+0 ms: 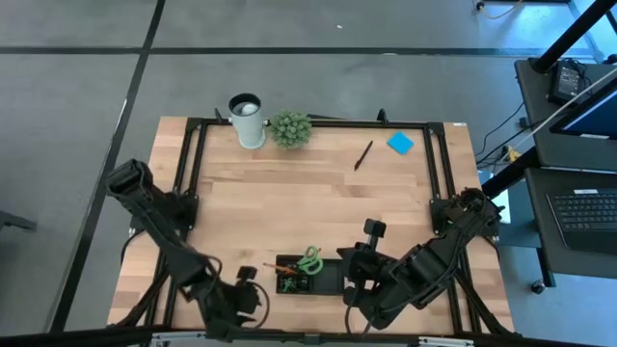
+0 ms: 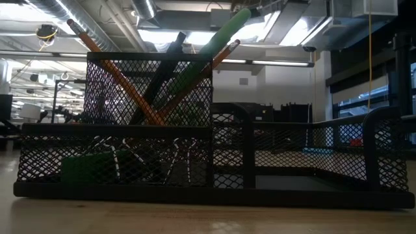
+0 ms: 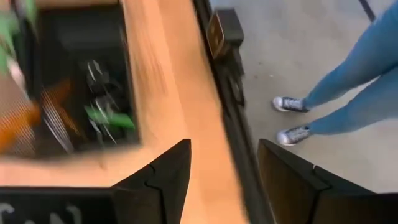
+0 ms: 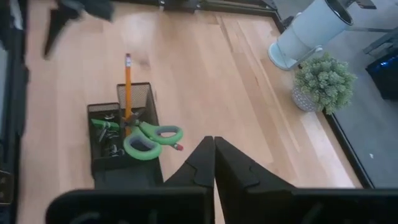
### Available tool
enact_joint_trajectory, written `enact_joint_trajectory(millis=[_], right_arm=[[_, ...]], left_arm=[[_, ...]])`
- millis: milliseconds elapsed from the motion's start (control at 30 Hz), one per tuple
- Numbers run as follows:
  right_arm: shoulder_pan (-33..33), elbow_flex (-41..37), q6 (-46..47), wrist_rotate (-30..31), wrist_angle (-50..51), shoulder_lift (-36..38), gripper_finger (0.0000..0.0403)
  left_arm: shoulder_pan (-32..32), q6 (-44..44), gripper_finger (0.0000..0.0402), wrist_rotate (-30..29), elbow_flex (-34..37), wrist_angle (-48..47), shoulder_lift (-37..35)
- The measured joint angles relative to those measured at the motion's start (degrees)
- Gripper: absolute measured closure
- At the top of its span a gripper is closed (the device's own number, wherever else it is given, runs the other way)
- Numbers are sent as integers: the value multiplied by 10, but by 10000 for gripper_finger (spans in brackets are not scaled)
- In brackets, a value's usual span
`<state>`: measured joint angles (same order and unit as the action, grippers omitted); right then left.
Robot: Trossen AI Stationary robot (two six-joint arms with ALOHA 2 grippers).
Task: Pick and place office supplies into organizer
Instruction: Put the bottom black pen into the black desk organizer
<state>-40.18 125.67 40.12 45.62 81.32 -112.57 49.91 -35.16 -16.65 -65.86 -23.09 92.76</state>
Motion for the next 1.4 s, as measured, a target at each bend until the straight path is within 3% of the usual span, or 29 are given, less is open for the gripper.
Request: enact_joint_trajectory(millis=[200,567,700,1000,1400], right_arm=[[11,-5,-4,0,11,-4,392],[30,-5,-31,-1,13,-31,391],[32,-5,-31,-1,13,-39,391],[32,-5,-32,-2,13,-42,391],[32,-5,-31,-2,13,-42,391]], left_arm=[[52,-133,224,14,-25,-34,36],[67,-143,224,62,-141,-151,182],[66,-204,224,77,-173,-191,221],[62,-272,224,78,-182,-201,238],[50,-276,224,117,-184,-185,273]])
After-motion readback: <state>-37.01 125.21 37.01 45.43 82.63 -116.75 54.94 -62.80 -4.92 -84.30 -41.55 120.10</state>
